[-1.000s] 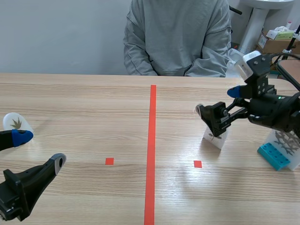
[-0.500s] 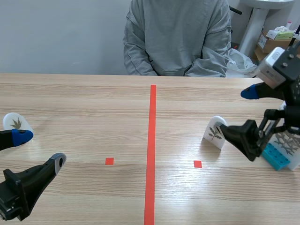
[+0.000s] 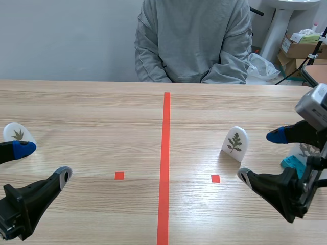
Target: Do the leaf sorting experiment
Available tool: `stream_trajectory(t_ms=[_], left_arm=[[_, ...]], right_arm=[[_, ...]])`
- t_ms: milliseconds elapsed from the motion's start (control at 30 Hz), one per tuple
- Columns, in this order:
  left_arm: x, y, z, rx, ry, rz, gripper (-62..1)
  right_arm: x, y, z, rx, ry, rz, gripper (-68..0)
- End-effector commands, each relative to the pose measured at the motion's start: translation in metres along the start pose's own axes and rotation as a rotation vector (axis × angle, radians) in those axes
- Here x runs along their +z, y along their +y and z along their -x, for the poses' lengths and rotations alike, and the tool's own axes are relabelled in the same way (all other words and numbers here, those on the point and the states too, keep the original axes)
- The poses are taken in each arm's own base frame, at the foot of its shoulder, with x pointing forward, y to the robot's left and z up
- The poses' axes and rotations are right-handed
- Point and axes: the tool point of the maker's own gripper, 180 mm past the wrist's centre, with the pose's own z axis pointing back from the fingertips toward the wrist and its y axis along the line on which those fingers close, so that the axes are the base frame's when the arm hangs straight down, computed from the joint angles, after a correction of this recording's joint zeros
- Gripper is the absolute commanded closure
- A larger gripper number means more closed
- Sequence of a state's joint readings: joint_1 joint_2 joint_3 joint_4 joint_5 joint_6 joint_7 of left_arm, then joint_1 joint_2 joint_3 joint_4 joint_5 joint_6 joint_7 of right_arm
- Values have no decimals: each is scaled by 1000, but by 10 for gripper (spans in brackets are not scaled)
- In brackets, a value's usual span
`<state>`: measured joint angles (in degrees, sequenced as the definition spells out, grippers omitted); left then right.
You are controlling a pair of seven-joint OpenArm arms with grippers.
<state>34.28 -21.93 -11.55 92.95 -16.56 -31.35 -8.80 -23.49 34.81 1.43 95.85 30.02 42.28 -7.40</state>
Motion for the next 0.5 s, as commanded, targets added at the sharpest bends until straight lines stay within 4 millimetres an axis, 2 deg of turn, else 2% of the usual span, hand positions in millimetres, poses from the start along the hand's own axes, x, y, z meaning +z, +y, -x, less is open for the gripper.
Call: stream_trajectory(t_ms=[0, 467], left_arm=[[-1, 1, -10, -2, -35, -5, -572], [-1, 1, -10, -2, -35, -5, -572]], right_arm=[[3, -4, -10, 27, -21, -1, -667], [3, -3, -5, 25, 4, -2, -667]])
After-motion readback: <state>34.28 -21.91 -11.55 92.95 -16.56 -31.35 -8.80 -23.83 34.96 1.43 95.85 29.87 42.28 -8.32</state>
